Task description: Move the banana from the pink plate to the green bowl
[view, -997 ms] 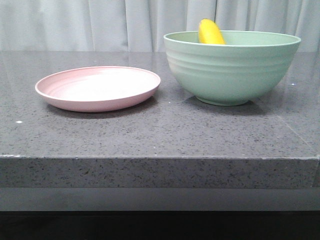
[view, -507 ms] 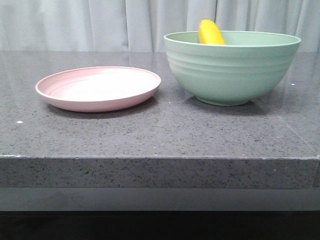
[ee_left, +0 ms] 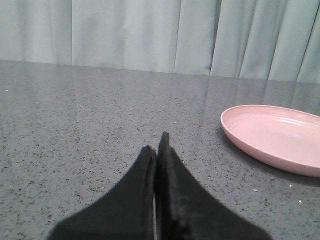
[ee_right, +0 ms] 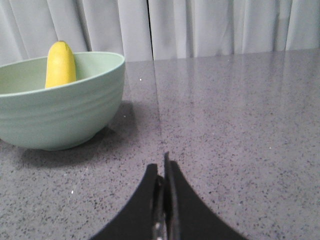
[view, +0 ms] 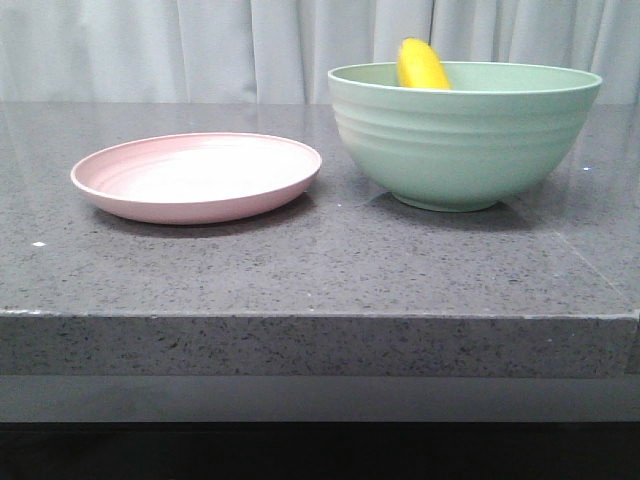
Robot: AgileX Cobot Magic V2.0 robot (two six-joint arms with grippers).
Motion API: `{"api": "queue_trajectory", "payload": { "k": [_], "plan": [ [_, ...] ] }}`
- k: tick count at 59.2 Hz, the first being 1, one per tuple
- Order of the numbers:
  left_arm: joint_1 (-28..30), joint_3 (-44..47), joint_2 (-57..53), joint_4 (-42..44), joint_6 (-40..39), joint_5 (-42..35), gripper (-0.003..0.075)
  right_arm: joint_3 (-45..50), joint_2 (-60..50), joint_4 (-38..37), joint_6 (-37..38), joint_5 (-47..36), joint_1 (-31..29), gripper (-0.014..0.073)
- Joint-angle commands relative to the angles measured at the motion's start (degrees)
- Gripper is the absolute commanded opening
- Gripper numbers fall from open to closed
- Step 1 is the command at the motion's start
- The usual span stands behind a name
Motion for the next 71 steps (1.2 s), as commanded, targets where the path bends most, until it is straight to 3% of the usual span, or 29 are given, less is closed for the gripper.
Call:
{"api": "queue_trajectory", "payload": {
  "k": [1,71],
  "plan": [
    [-0.4,0.3,-1.3,-0.1,-0.5,-4.5,-0.0020,0.1,-1.4,0.3,-1.0,-5.7,-0.9,-0.0069],
    [-0.4,0.3,-1.3,-0.1,-0.5,-4.5,-0.0020,0.1,-1.3,0.1,-1.0,-6.5,-1.5,-0.0069]
  ]
}}
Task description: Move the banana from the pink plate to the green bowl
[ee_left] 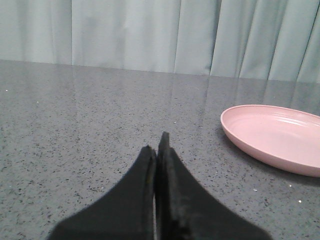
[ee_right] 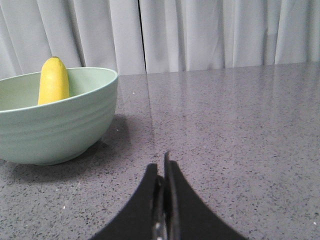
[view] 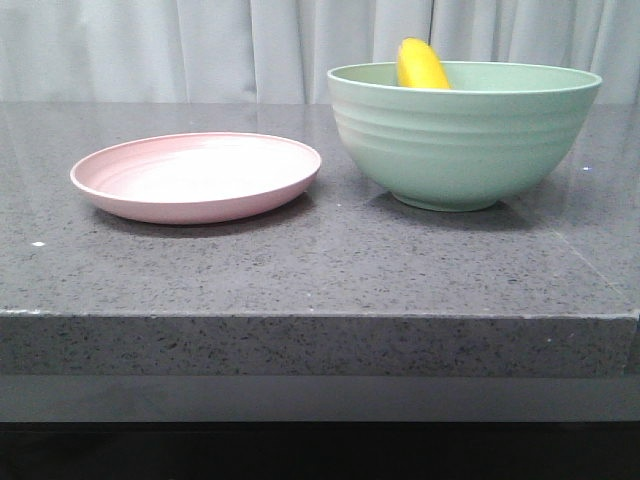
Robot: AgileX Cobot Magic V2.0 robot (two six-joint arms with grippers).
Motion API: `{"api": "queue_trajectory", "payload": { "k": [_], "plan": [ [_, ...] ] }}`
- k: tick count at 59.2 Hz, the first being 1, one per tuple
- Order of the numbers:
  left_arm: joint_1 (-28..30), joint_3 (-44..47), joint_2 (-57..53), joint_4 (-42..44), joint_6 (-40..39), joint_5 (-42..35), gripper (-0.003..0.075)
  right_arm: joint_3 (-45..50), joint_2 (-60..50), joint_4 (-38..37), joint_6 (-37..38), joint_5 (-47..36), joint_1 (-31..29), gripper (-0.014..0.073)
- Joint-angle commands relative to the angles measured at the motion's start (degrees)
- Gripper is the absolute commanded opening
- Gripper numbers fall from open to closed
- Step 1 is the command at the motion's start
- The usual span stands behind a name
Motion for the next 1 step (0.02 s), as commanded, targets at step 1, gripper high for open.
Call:
{"api": "queue_trajectory", "payload": {
  "k": [1],
  "plan": [
    [-0.4,0.3,-1.3,-0.1,-0.5,-4.5,-0.0020,0.1,-1.3,0.0,-0.6,-4.5,-0.4,-0.0069]
  ]
}}
